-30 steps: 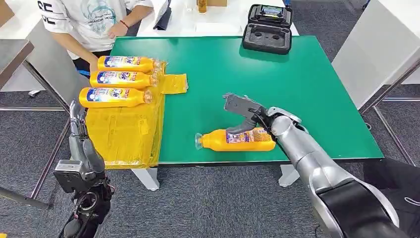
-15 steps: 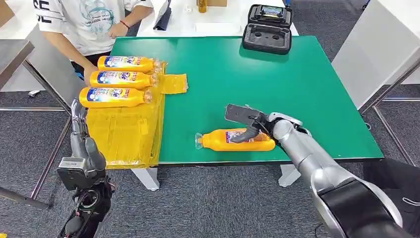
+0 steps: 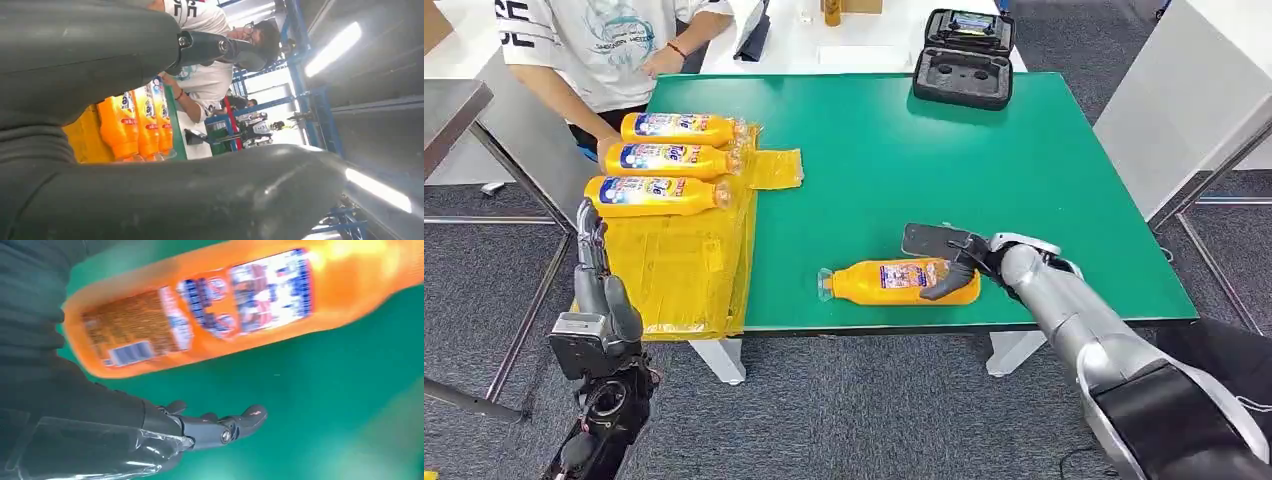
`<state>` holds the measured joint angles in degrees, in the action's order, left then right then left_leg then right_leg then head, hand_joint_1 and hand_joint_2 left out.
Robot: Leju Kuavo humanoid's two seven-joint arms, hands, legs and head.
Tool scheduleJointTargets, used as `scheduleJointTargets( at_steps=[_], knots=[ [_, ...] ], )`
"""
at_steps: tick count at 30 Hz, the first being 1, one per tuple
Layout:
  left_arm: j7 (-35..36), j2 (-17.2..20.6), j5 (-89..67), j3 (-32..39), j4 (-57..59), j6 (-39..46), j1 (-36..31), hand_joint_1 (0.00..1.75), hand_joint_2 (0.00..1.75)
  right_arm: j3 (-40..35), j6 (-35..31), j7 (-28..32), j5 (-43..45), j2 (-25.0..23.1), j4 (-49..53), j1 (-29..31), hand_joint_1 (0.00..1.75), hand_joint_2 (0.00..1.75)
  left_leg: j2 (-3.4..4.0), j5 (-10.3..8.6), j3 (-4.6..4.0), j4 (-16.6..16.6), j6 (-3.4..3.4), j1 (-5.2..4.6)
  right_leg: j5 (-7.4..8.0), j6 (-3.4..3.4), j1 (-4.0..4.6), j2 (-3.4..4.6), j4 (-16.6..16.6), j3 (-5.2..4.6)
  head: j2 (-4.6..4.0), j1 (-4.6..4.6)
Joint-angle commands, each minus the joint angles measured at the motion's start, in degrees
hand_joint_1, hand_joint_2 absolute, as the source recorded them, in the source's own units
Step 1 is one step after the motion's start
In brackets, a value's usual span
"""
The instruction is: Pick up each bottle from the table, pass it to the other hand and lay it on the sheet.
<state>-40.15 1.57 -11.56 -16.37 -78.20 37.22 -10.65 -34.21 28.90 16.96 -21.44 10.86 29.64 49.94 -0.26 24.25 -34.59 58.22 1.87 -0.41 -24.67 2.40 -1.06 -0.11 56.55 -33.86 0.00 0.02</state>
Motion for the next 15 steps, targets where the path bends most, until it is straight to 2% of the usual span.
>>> scheduleJointTargets(
  at_steps=[1, 6, 15],
  knots=[
    [0.15, -0.91, 0.11, 0.49, 4.28, -0.18, -2.44, 0.0, 0.0, -2.94, 0.55, -0.12, 0.1, 1.68, -2.03, 2.91, 0.0, 1.75, -0.01, 0.01, 0.01, 0.01, -0.07, 0.03, -0.02, -0.06, 0.03, -0.02, 0.02, 0.02, 0.0, 0.02],
    [0.15, -0.79, 0.45, 0.32, 3.81, -0.04, -2.02, 0.0, 0.0, -3.55, 1.59, -0.62, 0.36, 2.2, -3.26, 3.97, 0.0, 1.75, 0.01, 0.03, 0.06, 0.02, -0.11, 0.05, -0.03, -0.1, 0.06, -0.01, 0.02, 0.05, 0.0, -0.02],
    [0.15, -1.3, 0.28, -0.56, 5.19, -0.71, -2.42, 0.0, 0.0, -5.23, -0.82, -0.12, -0.05, 1.79, -6.15, 2.48, 0.0, 1.75, -0.01, 0.04, 0.12, -0.01, -0.12, 0.08, -0.03, -0.11, 0.09, -0.02, -0.04, 0.15, 0.0, 0.0]
  ],
)
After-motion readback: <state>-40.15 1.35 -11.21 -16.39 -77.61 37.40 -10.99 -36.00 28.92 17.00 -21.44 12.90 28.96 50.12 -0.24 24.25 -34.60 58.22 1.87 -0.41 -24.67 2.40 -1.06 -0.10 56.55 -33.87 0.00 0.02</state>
